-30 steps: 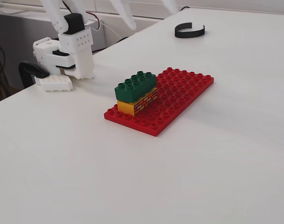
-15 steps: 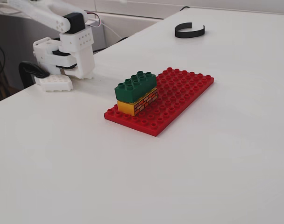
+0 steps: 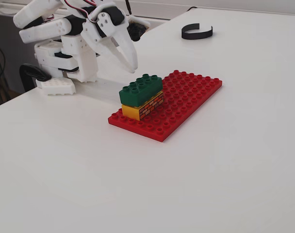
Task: Grab the loose lego brick and stack it on top of the fixed one.
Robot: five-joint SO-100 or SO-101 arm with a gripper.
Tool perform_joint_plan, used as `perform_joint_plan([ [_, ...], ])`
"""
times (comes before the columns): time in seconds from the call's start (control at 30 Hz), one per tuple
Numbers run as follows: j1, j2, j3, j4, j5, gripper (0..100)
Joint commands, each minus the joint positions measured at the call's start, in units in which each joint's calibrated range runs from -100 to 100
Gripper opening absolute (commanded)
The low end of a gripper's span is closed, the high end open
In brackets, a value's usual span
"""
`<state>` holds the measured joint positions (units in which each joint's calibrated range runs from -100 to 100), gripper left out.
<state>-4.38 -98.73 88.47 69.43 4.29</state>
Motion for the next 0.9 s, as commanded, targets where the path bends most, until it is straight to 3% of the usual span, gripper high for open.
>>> perform_joint_plan([
  [0.0, 0.4, -0.4, 1.5, 0.6, -0.1, 1],
  [0.23, 4.2, -0.5, 5.2, 1.4, -3.9, 1],
  [0.87, 5.0, -0.5, 4.3, 5.4, -4.2, 1],
])
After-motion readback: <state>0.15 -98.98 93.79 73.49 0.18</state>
